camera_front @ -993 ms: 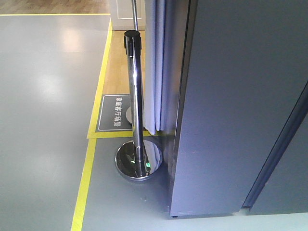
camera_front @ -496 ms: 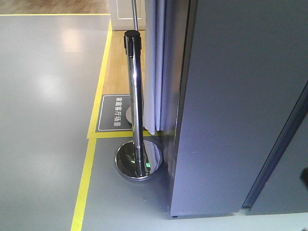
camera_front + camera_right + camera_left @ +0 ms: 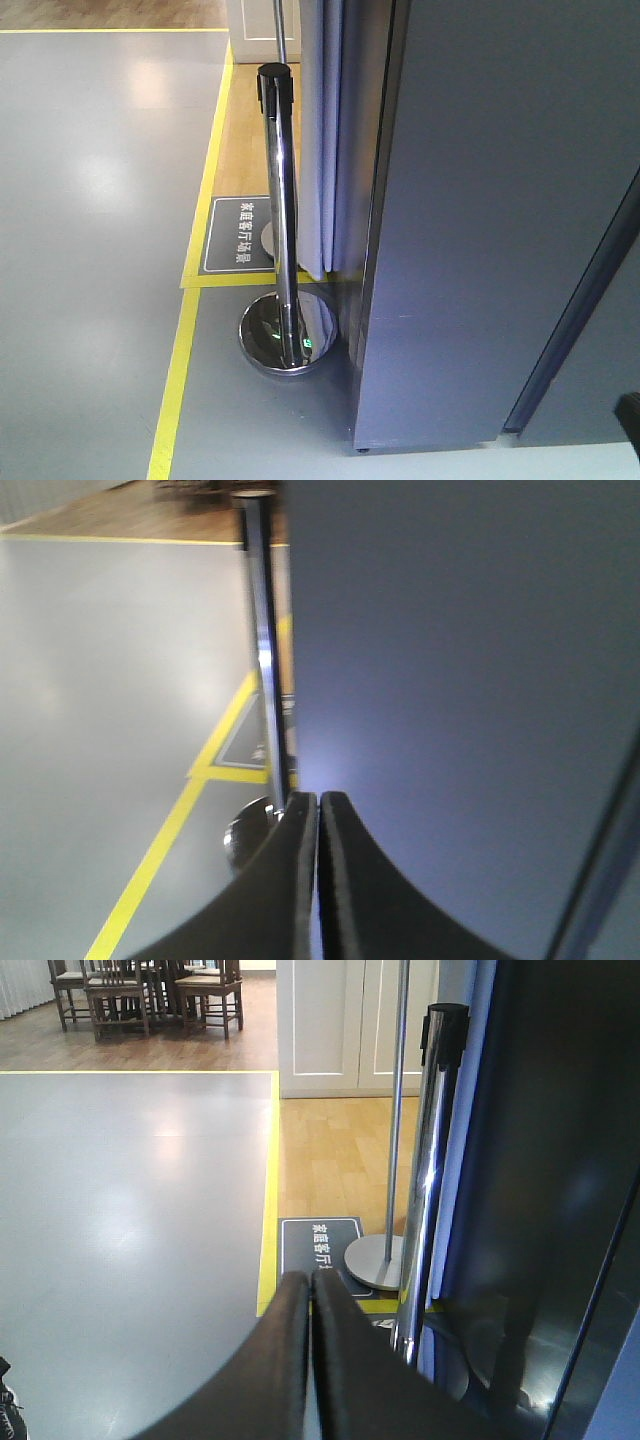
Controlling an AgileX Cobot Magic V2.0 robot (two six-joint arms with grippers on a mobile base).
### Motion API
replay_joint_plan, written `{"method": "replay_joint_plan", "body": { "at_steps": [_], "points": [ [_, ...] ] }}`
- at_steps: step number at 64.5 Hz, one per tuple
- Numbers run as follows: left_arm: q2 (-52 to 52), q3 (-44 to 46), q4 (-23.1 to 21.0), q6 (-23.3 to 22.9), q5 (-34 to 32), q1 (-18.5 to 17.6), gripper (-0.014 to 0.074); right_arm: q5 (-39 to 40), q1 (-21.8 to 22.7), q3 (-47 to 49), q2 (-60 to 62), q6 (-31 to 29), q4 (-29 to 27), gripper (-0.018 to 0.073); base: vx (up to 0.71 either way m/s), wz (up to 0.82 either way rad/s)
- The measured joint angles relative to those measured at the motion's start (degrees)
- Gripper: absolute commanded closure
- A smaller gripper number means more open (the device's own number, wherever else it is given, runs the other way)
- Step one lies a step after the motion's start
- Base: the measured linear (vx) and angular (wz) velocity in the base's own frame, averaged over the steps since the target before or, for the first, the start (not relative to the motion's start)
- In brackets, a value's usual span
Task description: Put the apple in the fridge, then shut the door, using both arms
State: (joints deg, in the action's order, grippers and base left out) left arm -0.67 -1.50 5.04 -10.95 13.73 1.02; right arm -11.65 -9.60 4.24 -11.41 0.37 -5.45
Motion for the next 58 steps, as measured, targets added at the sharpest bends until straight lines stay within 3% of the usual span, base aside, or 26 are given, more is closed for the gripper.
{"method": "replay_joint_plan", "body": {
  "at_steps": [19,58],
  "points": [
    [0.0,0.0,0.0,0.0,0.0,0.0,0.0602,-0.91,7.33,-3.56,6.92,-1.74,1.05,0.0564,0.0,0.0],
    [0.0,0.0,0.0,0.0,0.0,0.0,0.0602,-0.43,9.3,-5.78,12.01,-2.88,1.78,0.0564,0.0,0.0]
  ]
}}
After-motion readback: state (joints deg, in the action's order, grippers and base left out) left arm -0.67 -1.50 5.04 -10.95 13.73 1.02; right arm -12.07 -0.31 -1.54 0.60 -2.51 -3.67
